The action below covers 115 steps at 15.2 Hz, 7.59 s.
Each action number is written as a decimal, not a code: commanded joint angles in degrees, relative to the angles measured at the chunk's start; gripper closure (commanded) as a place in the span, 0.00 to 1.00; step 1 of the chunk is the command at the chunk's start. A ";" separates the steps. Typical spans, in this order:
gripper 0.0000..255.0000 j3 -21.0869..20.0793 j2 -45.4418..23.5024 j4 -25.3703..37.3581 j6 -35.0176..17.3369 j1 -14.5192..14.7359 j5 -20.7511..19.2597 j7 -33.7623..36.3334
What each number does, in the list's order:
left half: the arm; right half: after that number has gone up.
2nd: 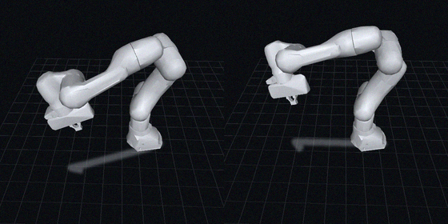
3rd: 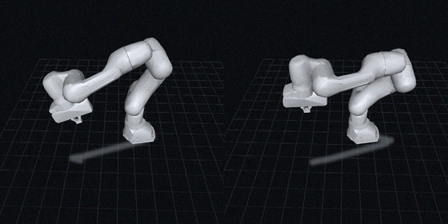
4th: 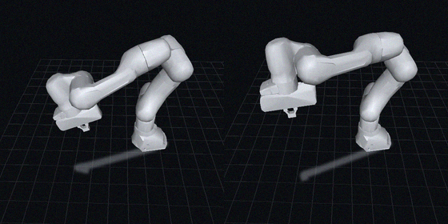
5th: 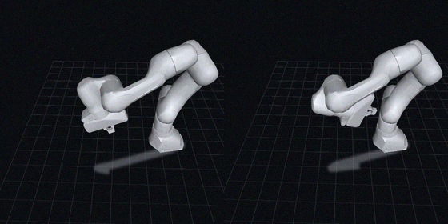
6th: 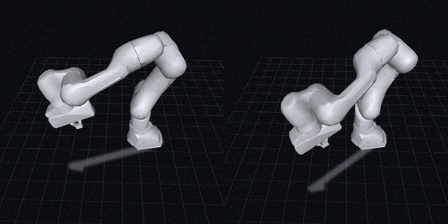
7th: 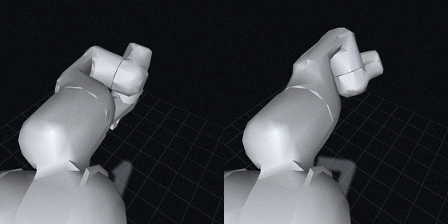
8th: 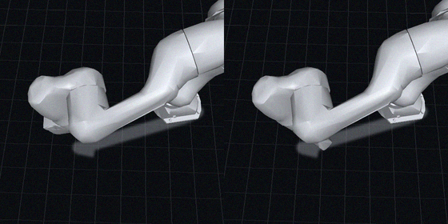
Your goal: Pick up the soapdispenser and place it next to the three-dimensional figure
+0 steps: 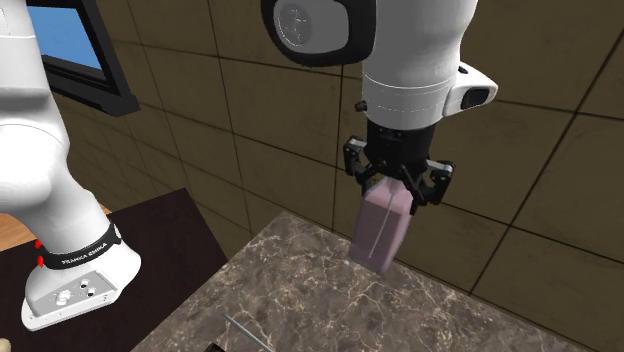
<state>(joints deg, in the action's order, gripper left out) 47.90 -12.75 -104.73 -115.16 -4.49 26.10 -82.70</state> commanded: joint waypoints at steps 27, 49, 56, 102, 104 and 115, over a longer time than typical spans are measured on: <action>1.00 1.43 1.26 20.16 20.06 -1.55 -3.07 6.22; 1.00 0.05 -10.86 53.77 43.95 -16.02 7.85 8.69; 1.00 3.54 1.51 39.56 39.93 -5.95 -1.96 7.89; 1.00 -11.62 67.51 -23.39 29.58 -16.11 -41.55 15.16; 1.00 -11.19 68.08 -25.15 28.37 -16.45 -42.04 15.07; 1.00 -8.23 70.45 -34.21 21.61 -18.24 -45.01 14.45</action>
<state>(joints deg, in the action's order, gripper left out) 39.43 57.35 -138.17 -93.11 -22.45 -18.61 -68.13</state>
